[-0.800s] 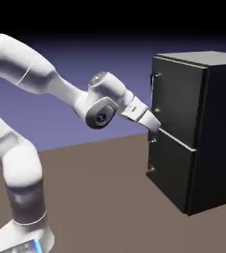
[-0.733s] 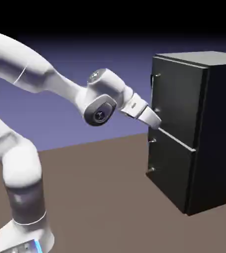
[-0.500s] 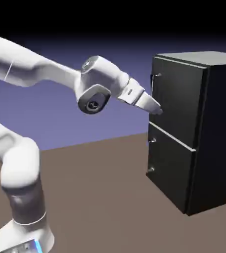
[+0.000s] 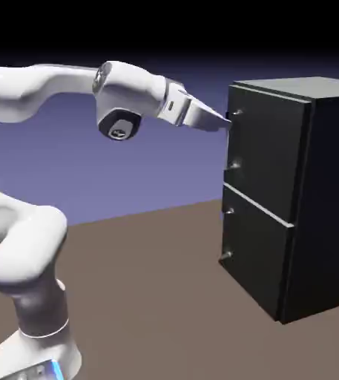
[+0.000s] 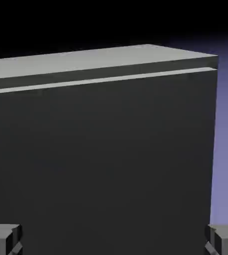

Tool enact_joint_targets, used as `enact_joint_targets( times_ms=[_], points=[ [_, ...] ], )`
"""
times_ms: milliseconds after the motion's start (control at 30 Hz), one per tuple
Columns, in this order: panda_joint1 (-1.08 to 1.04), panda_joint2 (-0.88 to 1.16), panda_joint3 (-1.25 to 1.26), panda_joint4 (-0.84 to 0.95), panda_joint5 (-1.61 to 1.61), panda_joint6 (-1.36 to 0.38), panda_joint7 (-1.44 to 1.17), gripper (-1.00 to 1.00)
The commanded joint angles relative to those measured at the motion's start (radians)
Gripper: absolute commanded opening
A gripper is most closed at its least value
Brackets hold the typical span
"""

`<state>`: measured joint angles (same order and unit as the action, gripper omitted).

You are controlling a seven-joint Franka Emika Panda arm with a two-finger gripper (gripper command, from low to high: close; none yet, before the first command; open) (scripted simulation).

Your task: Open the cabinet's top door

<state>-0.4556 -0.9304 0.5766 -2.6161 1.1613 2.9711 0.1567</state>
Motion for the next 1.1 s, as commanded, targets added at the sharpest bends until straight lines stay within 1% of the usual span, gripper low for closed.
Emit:
enact_joint_targets(
  times_ms=[0, 1067],
  points=[
    [-0.018, -0.014, 0.022, 0.007, 0.044, -0.002, -0.022, 0.0],
    [-0.578, -0.445, 0.713, 0.24, 1.435, -0.081, -0.722, 0.0]
  ],
)
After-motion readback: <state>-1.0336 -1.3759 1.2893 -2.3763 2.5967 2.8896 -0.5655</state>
